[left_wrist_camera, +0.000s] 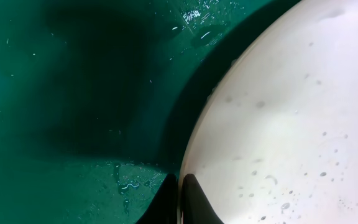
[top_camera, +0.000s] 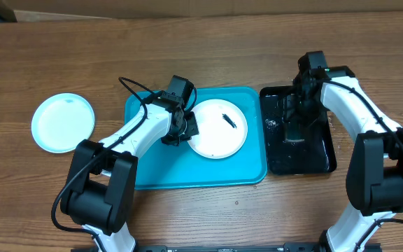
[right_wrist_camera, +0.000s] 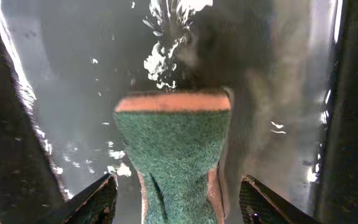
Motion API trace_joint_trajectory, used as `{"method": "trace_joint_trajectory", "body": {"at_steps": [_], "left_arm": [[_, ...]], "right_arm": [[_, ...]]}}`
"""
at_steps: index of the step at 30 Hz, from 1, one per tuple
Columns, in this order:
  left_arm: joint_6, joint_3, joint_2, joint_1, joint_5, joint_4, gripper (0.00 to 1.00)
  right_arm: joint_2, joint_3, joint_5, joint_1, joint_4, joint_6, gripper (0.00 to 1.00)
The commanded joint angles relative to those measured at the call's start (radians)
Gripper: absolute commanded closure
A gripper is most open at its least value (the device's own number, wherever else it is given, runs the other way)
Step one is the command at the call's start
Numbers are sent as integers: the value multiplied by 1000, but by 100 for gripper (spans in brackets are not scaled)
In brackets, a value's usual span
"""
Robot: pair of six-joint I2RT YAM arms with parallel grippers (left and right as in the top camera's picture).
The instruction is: Clean dirty plates on tray and stack at the side
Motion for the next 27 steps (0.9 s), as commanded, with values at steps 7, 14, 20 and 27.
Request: {"method": "trace_joint_trajectory", "body": {"at_steps": [7,14,20,27], "left_arm": [[-16,10,18,-9,-19,-2,96],[-16,10,18,-9,-19,-1,96],[-16,10,18,-9,-19,2,96],[-16,10,18,-3,-20,17,95]], "right_arm": [[-16,-70,-47,-2,57,1,46],[-15,-93,-47,-2,80,0,55],[-16,-93,-47,-2,84,0,75],[-16,-12,-46,-2,36,0,96]]}}
